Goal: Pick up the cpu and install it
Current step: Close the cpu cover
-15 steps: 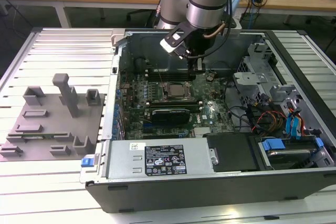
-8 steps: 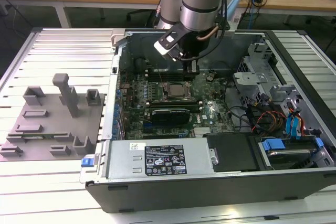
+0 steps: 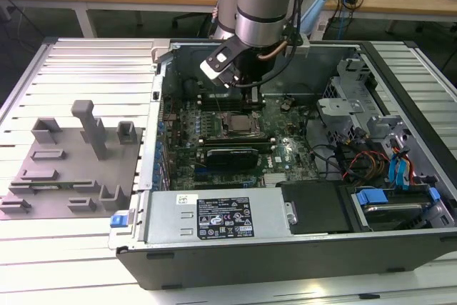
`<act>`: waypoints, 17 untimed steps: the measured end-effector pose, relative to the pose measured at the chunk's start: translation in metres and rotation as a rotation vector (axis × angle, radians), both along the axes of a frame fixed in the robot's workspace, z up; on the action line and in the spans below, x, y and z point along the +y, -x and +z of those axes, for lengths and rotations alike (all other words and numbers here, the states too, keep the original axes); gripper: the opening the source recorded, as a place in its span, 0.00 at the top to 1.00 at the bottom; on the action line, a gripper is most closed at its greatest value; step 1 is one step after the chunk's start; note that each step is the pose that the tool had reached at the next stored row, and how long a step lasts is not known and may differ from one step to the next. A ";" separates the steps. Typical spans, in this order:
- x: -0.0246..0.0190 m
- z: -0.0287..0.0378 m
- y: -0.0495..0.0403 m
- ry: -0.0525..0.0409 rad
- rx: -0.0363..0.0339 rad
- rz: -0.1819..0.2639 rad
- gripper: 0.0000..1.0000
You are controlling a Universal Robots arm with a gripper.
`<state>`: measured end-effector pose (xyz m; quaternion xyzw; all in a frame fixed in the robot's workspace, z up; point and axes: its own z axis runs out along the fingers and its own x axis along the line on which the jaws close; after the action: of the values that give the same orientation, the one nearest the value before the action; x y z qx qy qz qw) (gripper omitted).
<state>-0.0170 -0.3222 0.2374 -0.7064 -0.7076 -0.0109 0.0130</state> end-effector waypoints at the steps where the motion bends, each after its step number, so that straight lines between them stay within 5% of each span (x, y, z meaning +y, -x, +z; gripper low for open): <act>1: -0.0001 -0.0008 0.0009 0.0001 0.0001 0.000 0.89; 9: -0.0001 -0.0022 0.0027 0.0002 0.0001 0.008 0.89; 17: -0.0001 -0.0022 0.0027 0.0004 0.0000 0.219 0.89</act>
<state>-0.0196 -0.3222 0.2352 -0.6249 -0.7805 -0.0093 0.0140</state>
